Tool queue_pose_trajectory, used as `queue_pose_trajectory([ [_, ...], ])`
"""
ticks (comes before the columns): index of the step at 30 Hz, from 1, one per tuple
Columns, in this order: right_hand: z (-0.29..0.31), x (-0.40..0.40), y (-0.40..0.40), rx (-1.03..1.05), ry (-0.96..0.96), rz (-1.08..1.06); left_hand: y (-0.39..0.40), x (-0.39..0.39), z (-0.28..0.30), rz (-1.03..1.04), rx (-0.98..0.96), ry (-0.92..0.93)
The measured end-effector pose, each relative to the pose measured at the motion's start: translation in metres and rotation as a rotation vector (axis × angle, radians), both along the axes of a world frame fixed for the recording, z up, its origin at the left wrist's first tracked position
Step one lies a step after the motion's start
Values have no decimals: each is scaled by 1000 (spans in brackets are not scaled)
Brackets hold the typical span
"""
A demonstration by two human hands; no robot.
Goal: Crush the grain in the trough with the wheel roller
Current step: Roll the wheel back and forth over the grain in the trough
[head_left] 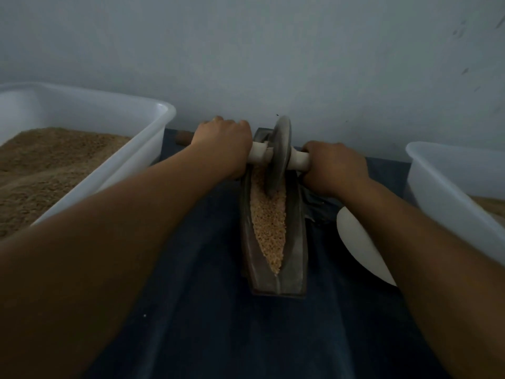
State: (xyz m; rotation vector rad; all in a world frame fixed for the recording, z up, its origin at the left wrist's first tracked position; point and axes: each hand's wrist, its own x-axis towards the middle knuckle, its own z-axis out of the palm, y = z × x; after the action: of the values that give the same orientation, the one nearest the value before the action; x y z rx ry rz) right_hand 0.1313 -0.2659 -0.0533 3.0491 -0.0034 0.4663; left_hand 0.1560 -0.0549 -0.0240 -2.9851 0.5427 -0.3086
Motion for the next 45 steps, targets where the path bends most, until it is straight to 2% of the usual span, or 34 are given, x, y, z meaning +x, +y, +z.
queue_pose_trajectory([
  [7,0,-26,9,-98,-153,61,13,-27,-6,24,73,122],
  [17,-1,-115,18,-118,-217,166,22,-89,-11,-17,78,-4],
  [21,6,-131,24,-122,-240,197,31,-109,-7,-16,27,2],
  [24,3,-136,23,-74,-227,210,33,-116,-7,-51,47,-67],
  [28,-8,-126,19,-35,-200,183,26,-108,-12,-97,67,-196],
  [31,-12,-106,14,-33,-181,167,16,-91,-12,-86,71,-207],
  [37,-6,-54,13,-195,-170,92,10,-49,-14,-44,2,-72],
  [41,8,-23,15,-210,-115,64,5,-24,-6,12,-41,87],
  [45,12,-4,13,-200,-47,43,1,-11,1,20,4,146],
])
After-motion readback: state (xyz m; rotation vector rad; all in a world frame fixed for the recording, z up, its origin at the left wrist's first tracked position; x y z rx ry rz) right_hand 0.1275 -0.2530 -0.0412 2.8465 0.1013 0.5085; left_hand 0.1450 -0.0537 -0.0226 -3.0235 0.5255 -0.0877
